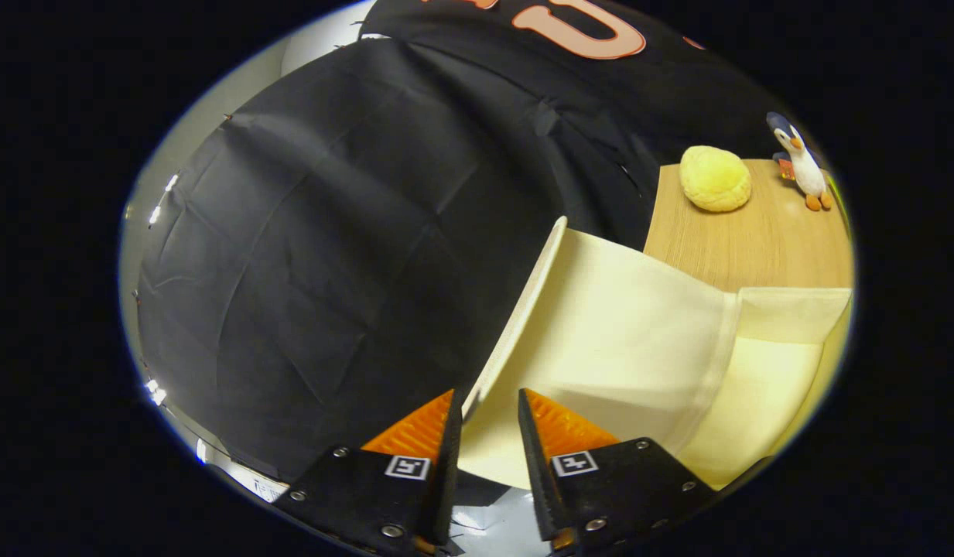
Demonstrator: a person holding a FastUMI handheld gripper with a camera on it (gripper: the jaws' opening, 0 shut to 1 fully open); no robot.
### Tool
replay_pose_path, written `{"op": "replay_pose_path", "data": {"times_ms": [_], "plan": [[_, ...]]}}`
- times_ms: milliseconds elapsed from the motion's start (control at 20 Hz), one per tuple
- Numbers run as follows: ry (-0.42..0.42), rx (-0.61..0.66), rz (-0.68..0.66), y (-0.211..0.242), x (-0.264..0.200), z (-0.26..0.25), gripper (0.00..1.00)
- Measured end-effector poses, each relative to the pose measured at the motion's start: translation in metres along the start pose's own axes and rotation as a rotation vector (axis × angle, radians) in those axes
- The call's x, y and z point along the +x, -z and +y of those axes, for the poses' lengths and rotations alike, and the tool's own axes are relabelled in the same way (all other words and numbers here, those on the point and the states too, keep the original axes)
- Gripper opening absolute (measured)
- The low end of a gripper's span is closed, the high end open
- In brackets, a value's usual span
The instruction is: Open the storage box then place both shoes into the box .Put the left shoe in first, then the right shoe, with the right side of both shoes facing outward in a uniform manner.
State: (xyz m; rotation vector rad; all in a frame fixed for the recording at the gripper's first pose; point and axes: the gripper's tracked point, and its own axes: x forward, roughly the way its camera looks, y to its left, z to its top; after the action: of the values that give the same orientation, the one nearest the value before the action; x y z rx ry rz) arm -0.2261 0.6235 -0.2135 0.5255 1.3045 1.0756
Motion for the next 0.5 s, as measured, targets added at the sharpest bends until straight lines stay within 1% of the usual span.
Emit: {"op": "replay_pose_path", "data": {"times_ms": [100, 200, 300, 350, 500], "plan": [[0.012, -0.013, 0.0, 0.001, -0.001, -0.003, 0.6], [0.043, -0.055, -0.022, -0.007, -0.009, -0.014, 0.67], [0.091, -0.083, -0.053, -0.017, -0.024, -0.033, 0.72], [0.115, -0.093, -0.066, -0.016, -0.04, -0.042, 0.72], [0.213, -0.122, -0.116, -0.017, -0.082, -0.09, 0.78]]}}
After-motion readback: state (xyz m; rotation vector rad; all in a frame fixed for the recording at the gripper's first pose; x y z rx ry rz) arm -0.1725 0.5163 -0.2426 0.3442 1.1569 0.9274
